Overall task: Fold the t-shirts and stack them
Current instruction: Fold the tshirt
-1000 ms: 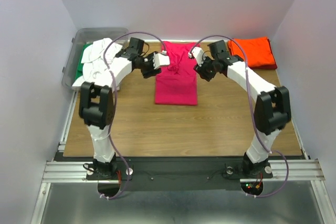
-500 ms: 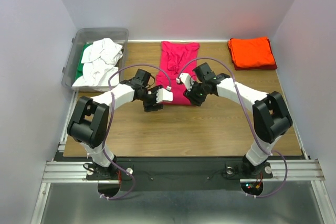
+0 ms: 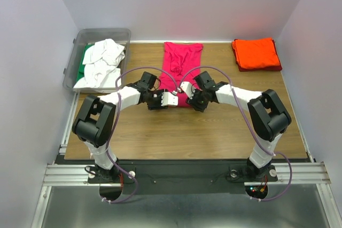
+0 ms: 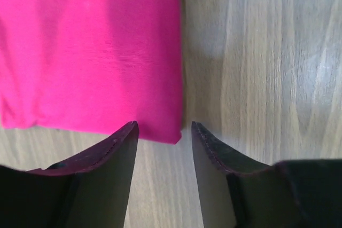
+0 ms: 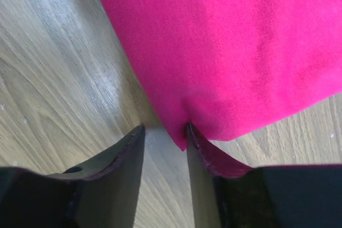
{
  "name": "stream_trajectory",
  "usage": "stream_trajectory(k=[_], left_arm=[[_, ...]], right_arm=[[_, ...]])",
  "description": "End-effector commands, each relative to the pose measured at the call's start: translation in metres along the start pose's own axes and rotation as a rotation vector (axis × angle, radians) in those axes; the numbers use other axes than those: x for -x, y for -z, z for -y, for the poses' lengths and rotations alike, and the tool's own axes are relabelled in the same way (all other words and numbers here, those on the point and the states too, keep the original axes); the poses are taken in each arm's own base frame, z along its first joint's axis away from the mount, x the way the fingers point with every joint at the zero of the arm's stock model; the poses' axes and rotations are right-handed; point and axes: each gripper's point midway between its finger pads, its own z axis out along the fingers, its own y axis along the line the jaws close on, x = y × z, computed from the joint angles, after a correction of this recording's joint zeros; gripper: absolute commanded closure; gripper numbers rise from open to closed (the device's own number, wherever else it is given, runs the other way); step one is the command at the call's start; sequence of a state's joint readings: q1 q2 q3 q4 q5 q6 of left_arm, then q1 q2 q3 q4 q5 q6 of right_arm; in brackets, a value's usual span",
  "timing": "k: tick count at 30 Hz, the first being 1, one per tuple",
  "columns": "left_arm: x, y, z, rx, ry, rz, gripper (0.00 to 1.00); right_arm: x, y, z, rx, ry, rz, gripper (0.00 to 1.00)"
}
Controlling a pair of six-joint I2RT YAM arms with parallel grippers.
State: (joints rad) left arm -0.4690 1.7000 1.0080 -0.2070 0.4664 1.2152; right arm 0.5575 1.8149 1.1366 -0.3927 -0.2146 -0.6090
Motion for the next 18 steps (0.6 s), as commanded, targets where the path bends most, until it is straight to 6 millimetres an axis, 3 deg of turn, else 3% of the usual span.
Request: stream_trajectory(k=[1, 4, 5, 8, 14, 18], left_arm=[[-0.005, -0.008, 0.005, -0.037, -0.02, -0.023, 0.56], [-0.006, -0.01, 0.007, -0.045, -0.009, -0.028, 0.78], [-0.005, -0.009, 0.005, -0.041, -0.006, -0.024, 0.82], [0.002, -0.003, -0.002, -0.028, 0.009, -0.011, 1.0], [0.033, 0.022, -0.017, -0.011, 0.033, 0.052, 1.0], [0.044, 0.041, -0.016, -0.013, 0.035, 0.058, 1.0]], right_arm=[[-0.008, -0.012, 0.009, -0.056, 0.039, -0.013, 0.62], [-0.011, -0.01, 0.01, -0.07, 0.033, -0.023, 0.76], [-0.011, -0.008, 0.009, -0.071, 0.031, -0.023, 0.86], [-0.006, 0.0, 0.014, -0.097, 0.034, -0.01, 0.99], [0.016, 0.035, 0.019, -0.134, 0.027, 0.038, 0.99], [0.029, 0.072, 0.015, -0.132, 0.042, 0.069, 0.99]])
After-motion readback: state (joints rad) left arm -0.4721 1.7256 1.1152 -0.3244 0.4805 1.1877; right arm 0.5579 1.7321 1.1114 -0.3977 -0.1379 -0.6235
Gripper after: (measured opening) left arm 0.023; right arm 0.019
